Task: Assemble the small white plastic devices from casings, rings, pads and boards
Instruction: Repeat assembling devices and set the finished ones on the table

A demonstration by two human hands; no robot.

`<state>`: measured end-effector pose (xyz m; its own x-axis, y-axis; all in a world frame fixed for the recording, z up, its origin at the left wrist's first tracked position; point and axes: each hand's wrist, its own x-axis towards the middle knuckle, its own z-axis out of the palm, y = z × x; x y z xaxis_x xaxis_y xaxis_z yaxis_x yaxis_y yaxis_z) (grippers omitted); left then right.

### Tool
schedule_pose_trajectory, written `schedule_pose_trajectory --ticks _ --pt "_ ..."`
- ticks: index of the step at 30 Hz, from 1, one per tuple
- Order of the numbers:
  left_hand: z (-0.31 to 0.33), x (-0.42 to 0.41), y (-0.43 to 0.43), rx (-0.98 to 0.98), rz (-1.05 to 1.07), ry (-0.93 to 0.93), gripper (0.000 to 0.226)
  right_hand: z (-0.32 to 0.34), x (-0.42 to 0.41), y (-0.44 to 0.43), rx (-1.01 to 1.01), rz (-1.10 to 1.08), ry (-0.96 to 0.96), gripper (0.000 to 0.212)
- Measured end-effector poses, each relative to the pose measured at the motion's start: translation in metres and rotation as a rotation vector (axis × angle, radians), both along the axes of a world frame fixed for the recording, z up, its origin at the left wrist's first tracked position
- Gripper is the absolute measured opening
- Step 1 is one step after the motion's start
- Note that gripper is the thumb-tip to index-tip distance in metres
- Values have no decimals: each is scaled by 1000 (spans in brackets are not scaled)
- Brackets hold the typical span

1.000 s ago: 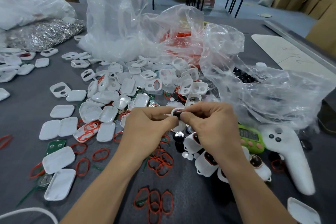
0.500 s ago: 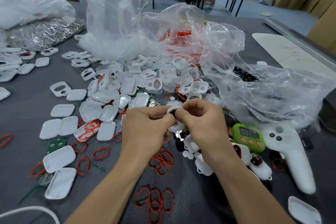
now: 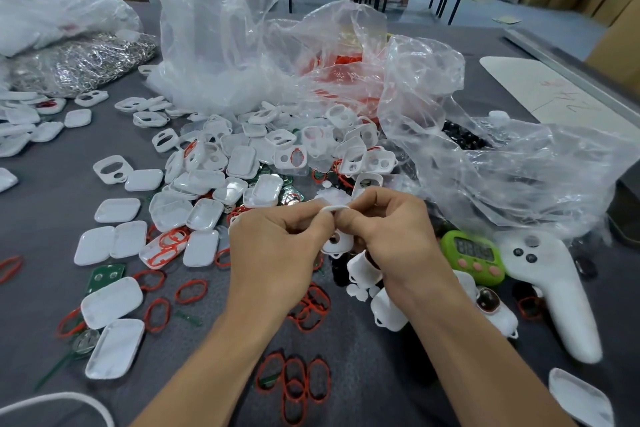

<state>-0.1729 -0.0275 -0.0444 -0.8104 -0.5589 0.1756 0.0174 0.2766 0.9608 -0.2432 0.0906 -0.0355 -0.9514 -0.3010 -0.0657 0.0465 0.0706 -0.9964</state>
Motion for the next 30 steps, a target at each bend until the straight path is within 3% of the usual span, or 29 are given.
schedule_pose_trajectory --ticks 3,7,10,16,19,22,28,30 --pt "2 -2 2 -11 20 6 27 0 2 0 10 -26 11 36" --pt "2 -3 3 -41 85 8 25 -4 8 -4 188 -73 202 17" --pt "1 -4 1 -89 118 20 27 -4 9 -6 175 -17 214 7" --pt "-3 -8 -1 19 -160 -36 34 -6 5 -3 209 -97 221 19" --pt "-5 -10 -4 60 -101 -18 45 -6 8 -3 209 -41 257 22" --pt "-6 -10 -9 2 -33 -17 30 -8 12 -9 190 -5 263 20" --pt "-3 -10 -7 12 -132 -7 31 -3 16 -7 181 -30 273 10" --pt "-1 -11 -9 137 -42 -5 32 -3 16 -7 248 -81 317 10"
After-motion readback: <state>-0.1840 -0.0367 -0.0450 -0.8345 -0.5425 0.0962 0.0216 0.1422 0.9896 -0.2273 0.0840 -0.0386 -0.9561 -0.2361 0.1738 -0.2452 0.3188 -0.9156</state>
